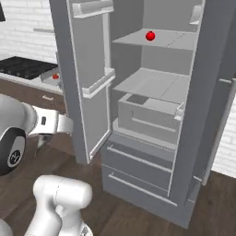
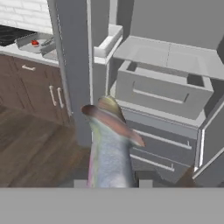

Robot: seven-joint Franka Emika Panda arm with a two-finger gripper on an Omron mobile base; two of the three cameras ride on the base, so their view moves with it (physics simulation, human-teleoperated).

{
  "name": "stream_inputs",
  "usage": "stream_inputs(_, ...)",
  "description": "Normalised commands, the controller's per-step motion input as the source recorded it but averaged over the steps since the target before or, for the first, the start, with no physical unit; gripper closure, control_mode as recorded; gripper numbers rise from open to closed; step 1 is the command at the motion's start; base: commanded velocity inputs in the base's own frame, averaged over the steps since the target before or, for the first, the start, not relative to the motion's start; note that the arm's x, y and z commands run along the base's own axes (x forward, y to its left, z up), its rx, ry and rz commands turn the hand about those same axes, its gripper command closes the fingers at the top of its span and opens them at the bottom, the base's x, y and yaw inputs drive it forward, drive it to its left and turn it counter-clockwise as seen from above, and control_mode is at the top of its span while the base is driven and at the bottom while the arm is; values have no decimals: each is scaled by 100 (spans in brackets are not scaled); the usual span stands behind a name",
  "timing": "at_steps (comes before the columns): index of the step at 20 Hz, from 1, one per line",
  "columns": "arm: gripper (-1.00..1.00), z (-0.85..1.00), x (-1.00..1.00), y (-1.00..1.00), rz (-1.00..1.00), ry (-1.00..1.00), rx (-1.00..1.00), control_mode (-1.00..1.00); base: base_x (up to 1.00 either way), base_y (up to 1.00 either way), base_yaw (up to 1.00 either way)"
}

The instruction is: Place one tomato and one fish in each tupperware on the nearby counter, to pack two identical lunches.

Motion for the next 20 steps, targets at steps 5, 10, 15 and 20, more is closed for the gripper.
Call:
stream_inputs(5, 100, 0, 0, 0, 0, 0, 0, 100, -56, 45, 64)
stream_inputs(10, 100, 0, 0, 0, 0, 0, 0, 100, 9, 91, 61)
stream_inputs(15, 100, 0, 0, 0, 0, 0, 0, 100, 90, 60, 53)
stream_inputs(20, 100, 0, 0, 0, 0, 0, 0, 100, 100, -4, 29)
